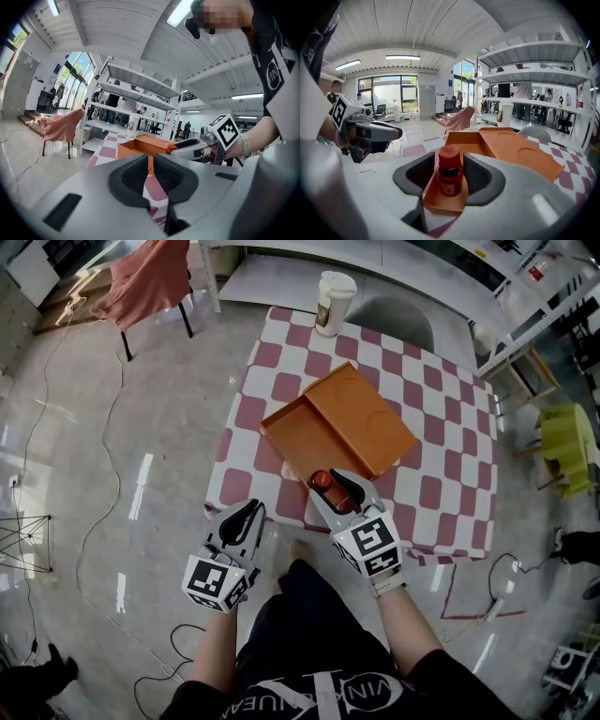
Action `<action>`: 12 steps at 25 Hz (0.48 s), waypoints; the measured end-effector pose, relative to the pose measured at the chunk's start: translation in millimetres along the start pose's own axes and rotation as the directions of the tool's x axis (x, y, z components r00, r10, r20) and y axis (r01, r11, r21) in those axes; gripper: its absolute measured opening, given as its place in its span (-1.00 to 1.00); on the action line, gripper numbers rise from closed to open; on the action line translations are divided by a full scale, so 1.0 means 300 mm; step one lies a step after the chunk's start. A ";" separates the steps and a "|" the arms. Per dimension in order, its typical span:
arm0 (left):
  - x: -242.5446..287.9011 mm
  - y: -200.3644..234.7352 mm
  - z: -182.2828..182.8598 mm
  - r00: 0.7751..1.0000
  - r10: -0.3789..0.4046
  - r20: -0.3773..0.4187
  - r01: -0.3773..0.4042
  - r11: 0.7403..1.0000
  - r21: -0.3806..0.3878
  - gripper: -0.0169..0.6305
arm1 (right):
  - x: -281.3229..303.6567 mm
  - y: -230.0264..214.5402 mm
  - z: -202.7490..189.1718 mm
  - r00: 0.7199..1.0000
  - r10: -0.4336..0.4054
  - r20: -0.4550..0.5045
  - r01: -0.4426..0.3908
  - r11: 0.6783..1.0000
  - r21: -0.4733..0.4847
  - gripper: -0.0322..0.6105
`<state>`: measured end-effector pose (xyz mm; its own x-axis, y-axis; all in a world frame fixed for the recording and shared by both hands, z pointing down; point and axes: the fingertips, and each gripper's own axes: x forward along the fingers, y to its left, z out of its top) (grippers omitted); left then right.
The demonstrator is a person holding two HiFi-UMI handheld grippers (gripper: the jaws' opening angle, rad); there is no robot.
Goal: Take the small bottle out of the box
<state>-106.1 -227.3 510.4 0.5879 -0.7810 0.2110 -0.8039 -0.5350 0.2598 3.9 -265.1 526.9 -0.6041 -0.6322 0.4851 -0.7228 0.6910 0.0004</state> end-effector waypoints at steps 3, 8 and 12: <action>-0.007 0.011 -0.006 1.000 0.012 -0.002 -0.012 1.000 -0.008 -0.84 | 0.013 -0.004 -0.011 1.000 -0.001 -0.015 0.001 1.000 0.009 -0.36; -0.017 0.021 -0.011 1.000 0.026 -0.003 -0.026 1.000 -0.012 -0.84 | 0.019 -0.004 -0.009 1.000 0.002 -0.002 -0.002 1.000 0.003 -0.36; -0.027 0.024 -0.015 0.999 0.033 0.000 -0.033 0.999 -0.025 -0.84 | 0.019 -0.011 -0.008 1.000 -0.011 0.006 0.011 1.000 0.004 -0.38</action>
<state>-116.3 -223.5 514.7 0.5612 -0.7981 0.2194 -0.8202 -0.5009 0.2763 3.6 -270.2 531.8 -0.5977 -0.6421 0.4802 -0.7310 0.6824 0.0025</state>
